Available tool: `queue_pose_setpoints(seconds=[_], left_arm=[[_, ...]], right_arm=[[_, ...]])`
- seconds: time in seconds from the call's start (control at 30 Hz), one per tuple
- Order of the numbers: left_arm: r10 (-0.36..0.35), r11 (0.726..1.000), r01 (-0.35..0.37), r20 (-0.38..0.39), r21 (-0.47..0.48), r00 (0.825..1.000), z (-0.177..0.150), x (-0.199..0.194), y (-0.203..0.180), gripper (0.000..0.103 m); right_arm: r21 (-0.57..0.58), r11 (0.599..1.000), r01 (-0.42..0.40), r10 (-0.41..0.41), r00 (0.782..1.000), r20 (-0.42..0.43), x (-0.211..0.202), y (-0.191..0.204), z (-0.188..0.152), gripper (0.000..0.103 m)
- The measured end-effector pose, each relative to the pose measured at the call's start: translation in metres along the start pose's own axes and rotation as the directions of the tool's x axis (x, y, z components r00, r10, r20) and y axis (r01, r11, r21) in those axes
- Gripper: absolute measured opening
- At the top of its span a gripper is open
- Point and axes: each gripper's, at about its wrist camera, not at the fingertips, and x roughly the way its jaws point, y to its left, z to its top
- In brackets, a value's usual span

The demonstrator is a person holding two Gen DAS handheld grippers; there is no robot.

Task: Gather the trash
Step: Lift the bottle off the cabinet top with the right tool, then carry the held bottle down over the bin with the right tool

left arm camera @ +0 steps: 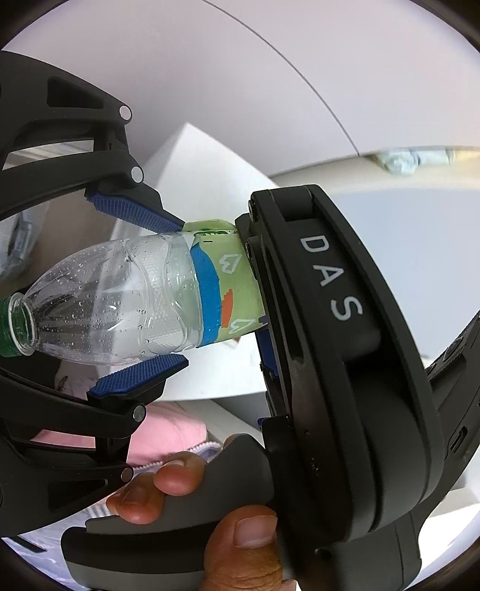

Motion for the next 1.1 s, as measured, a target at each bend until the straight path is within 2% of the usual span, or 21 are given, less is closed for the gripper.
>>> queue_pose_setpoints(seconds=[0.3,0.6,0.9,1.1], left_arm=[[0.066,0.996,-0.065,0.026,-0.056,0.997,-0.027,-0.059,0.009,0.064],[0.137,0.982,-0.13,0.044,-0.134,0.99,-0.071,-0.111,0.033,0.064],[0.2,0.956,-0.192,0.015,-0.223,0.98,-0.132,-0.145,0.053,0.065],[0.226,0.93,-0.225,-0.033,-0.291,0.974,-0.185,-0.157,0.067,0.064]], right_arm=[[-0.116,0.993,-0.011,0.01,1.0,-0.015,0.016,0.079,-0.018,0.069],[-0.222,0.974,-0.039,0.029,0.998,-0.048,0.04,0.161,-0.049,0.069],[-0.3,0.95,-0.085,0.047,0.99,-0.132,0.091,0.23,-0.087,0.069],[-0.33,0.935,-0.131,0.067,0.978,-0.198,0.137,0.26,-0.12,0.069]])
